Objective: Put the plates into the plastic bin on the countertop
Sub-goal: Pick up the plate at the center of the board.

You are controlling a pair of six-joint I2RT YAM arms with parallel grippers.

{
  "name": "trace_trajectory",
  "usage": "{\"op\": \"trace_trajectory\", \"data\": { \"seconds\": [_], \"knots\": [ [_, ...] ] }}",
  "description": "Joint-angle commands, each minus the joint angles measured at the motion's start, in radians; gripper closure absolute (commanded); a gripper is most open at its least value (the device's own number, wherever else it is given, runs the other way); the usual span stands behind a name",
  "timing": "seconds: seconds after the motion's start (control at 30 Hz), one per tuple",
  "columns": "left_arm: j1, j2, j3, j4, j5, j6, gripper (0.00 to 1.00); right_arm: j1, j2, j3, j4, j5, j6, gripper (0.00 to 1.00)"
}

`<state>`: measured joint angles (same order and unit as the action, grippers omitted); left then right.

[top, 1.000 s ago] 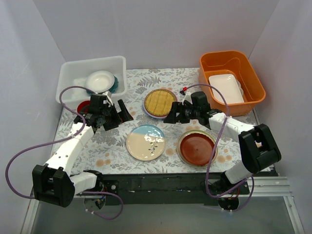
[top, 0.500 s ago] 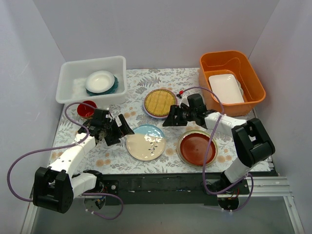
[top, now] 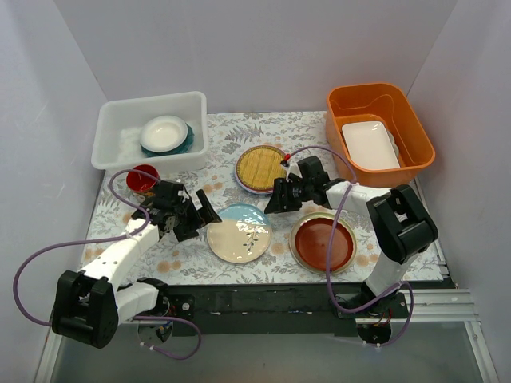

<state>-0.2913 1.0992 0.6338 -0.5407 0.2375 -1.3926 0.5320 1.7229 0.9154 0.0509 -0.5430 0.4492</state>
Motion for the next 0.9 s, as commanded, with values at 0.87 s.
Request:
{"op": "trace_trajectory", "data": {
  "seconds": [0.87],
  "knots": [
    [-0.075, 0.021, -0.154, 0.107, -0.093, -0.144, 0.03, 0.042, 0.096, 0.109, -0.106, 0.003, -0.061, 0.63]
  ]
}}
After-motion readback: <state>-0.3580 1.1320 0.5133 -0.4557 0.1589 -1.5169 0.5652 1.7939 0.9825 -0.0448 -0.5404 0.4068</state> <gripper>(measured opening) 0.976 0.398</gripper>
